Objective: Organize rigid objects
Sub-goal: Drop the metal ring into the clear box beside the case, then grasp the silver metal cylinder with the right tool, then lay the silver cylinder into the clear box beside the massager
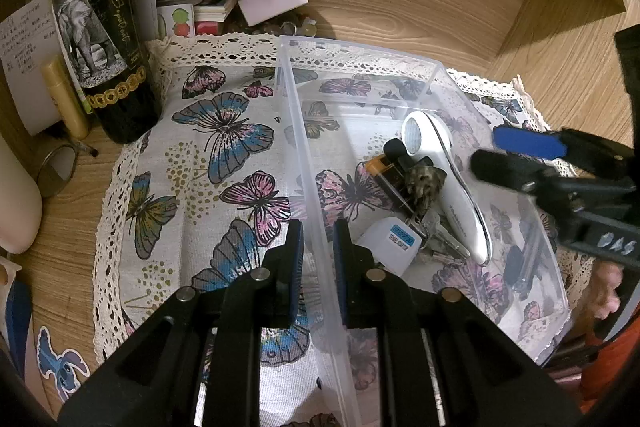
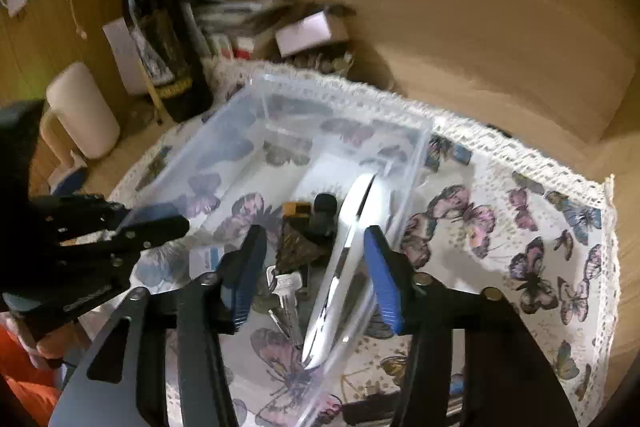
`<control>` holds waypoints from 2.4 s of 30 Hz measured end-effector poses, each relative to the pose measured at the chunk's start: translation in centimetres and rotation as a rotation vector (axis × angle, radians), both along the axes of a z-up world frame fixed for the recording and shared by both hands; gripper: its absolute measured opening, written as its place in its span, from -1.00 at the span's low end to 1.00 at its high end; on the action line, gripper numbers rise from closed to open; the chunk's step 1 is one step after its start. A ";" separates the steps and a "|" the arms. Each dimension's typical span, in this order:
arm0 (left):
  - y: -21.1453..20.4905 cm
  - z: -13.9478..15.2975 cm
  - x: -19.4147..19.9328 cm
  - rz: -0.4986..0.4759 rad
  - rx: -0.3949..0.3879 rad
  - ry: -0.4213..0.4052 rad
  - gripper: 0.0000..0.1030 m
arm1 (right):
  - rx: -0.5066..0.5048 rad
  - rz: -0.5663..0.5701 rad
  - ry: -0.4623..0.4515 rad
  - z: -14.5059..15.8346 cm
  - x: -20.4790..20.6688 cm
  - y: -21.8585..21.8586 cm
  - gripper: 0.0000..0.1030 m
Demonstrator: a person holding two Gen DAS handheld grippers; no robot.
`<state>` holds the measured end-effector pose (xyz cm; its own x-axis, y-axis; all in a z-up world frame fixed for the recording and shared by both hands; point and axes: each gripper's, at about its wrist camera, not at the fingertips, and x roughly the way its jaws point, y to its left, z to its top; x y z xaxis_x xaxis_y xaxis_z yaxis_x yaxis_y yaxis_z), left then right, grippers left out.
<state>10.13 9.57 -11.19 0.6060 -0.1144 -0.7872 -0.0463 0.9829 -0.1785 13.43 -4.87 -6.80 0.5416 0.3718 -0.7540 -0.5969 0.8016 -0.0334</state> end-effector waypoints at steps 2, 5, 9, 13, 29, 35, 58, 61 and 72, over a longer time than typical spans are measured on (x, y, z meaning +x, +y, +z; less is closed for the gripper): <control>0.0 0.0 0.0 -0.001 0.000 0.000 -0.74 | 0.004 -0.025 -0.028 0.8 -0.2 -0.8 0.07; -0.1 0.0 0.1 -0.001 0.003 -0.001 -0.74 | 0.020 -0.072 -0.068 2.0 -0.6 -2.6 0.26; -0.1 0.0 0.1 -0.002 0.003 -0.001 -0.74 | 0.019 -0.129 -0.093 2.7 -1.0 -4.8 0.36; -0.2 0.0 0.1 -0.002 0.002 -0.001 -0.74 | -0.001 -0.196 -0.094 2.2 -1.5 -7.1 0.48; -0.3 0.0 0.2 -0.008 0.010 -0.002 -0.74 | 0.039 -0.357 0.206 -5.6 -2.7 -12.4 0.15; -0.3 0.0 0.2 -0.008 0.011 -0.002 -0.74 | 0.056 -0.377 0.190 -6.3 -3.2 -12.5 -0.19; -0.3 0.0 0.2 -0.009 0.011 -0.003 -0.74 | 0.098 -0.336 -0.064 -0.2 -2.2 -11.2 -0.71; -0.3 0.0 0.2 -0.009 0.011 -0.002 -0.74 | 0.133 -0.303 -0.109 1.8 -2.3 -10.5 -0.71; -0.4 0.0 0.2 -0.009 0.011 -0.002 -0.74 | 0.180 -0.117 -0.186 5.6 -3.3 -5.9 -0.71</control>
<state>10.32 9.21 -11.17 0.6067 -0.1114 -0.7871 -0.0370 0.9851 -0.1680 10.13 -10.76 -1.17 0.7114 0.4176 -0.5653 -0.4969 0.8676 0.0156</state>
